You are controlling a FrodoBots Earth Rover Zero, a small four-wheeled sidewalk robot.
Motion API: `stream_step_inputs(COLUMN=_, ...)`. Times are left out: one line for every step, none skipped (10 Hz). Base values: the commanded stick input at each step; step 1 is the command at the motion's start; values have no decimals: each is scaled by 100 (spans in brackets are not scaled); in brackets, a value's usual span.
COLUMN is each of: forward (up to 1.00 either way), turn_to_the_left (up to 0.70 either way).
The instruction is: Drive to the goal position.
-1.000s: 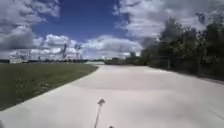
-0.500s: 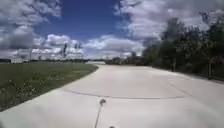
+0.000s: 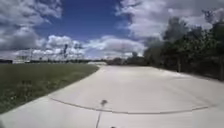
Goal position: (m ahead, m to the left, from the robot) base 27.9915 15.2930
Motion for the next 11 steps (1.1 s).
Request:
stream_step_inputs(forward=100, turn_to_the_left=0)
stream_step_inputs(forward=100, turn_to_the_left=0)
stream_step_inputs(forward=100, turn_to_the_left=0)
stream_step_inputs(forward=100, turn_to_the_left=0)
stream_step_inputs(forward=100, turn_to_the_left=0)
stream_step_inputs(forward=100, turn_to_the_left=0)
stream_step_inputs(forward=100, turn_to_the_left=0)
stream_step_inputs(forward=100, turn_to_the_left=0)
stream_step_inputs(forward=100, turn_to_the_left=0)
stream_step_inputs(forward=100, turn_to_the_left=0)
stream_step_inputs(forward=100, turn_to_the_left=-4)
